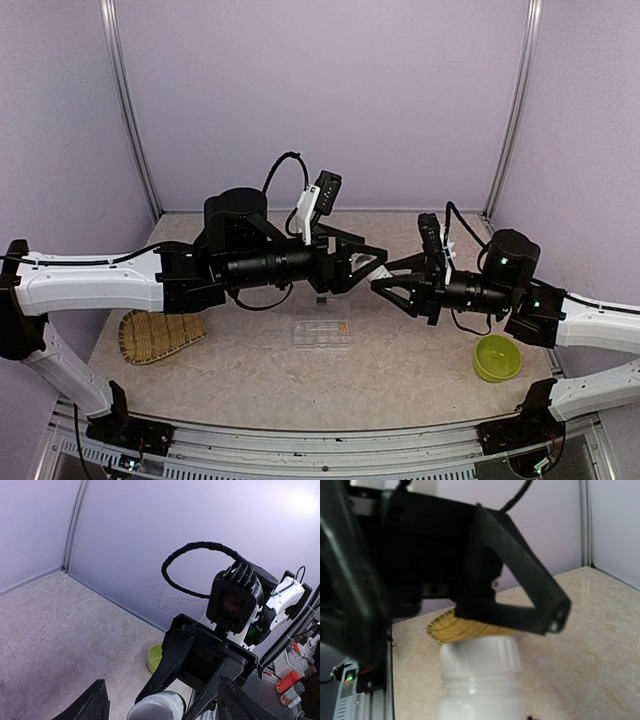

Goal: Sort the pills into containers
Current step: Unscrew the lid of the pill bottle from the pill bottle.

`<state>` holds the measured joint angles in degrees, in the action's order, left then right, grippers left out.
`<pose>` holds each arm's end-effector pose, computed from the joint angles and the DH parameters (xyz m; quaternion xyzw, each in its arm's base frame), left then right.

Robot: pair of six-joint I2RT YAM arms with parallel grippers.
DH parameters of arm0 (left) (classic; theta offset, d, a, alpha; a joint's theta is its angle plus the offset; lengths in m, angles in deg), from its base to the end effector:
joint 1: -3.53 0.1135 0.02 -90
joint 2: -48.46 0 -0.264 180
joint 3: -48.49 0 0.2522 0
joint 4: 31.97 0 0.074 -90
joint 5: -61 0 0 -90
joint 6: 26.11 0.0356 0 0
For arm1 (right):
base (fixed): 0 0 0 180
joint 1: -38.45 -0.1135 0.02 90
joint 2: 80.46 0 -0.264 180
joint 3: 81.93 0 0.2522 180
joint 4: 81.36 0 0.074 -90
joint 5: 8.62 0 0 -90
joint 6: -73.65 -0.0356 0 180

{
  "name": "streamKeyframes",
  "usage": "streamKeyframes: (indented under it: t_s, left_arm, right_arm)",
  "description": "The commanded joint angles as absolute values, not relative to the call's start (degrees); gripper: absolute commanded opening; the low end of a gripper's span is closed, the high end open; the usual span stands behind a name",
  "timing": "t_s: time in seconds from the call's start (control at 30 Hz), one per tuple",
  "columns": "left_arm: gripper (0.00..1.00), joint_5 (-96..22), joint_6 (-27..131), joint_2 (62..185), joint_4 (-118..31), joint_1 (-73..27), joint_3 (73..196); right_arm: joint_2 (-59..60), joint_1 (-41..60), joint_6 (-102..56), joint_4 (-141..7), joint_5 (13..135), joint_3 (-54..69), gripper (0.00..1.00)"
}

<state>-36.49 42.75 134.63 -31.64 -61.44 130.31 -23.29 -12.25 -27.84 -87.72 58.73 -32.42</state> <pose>0.1493 -0.3308 0.3501 0.3137 0.6605 -0.4994 0.4646 0.1374 0.1895 0.2993 -0.3646 0.6145 0.4742 0.5144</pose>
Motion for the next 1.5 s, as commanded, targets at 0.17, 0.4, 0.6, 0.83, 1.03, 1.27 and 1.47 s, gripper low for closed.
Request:
streamKeyframes:
  t_s: [0.17, 0.4, 0.6, 0.83, 1.03, 1.27, 1.47]
  left_arm:
    - [0.72, -39.06, 44.69, 135.19, -29.73, -61.3, 130.64]
    - [0.69, -43.0, 43.88, 136.86, -27.99, -61.41, 131.23]
    - [0.64, -43.94, 43.34, 136.33, -27.59, -61.51, 130.27]
    - [0.58, -43.03, 43.16, 135.01, -27.13, -61.53, 129.05]
    - [0.54, -42.01, 43.19, 134.51, -27.33, -61.57, 128.34]
    - [0.64, -39.5, 43.15, 134.54, -27.86, -61.51, 128.38]
    - [0.72, -38.11, 43.15, 134.34, -28.3, -61.26, 128.33]
  right_arm:
    - [-22.94, -12.0, -28.44, -92.14, 52.81, -31.23, 0.16]
    - [-21.23, -11.94, -30.14, -94.58, 52.18, -31.18, 0.16]
    - [-22.03, -11.98, -29.97, -93.34, 57.44, -31.79, 0.16]
    - [-22.69, -11.95, -29.95, -91.13, 63.65, -32.31, 0.15]
    - [-23.78, -11.86, -30.0, -90.97, 66.01, -33.18, 0.16]
    - [-23.25, -11.87, -29.62, -92.49, 61.7, -33.41, 0.16]
    - [-23.49, -11.83, -29.18, -93.85, 58.61, -33.53, 0.16]
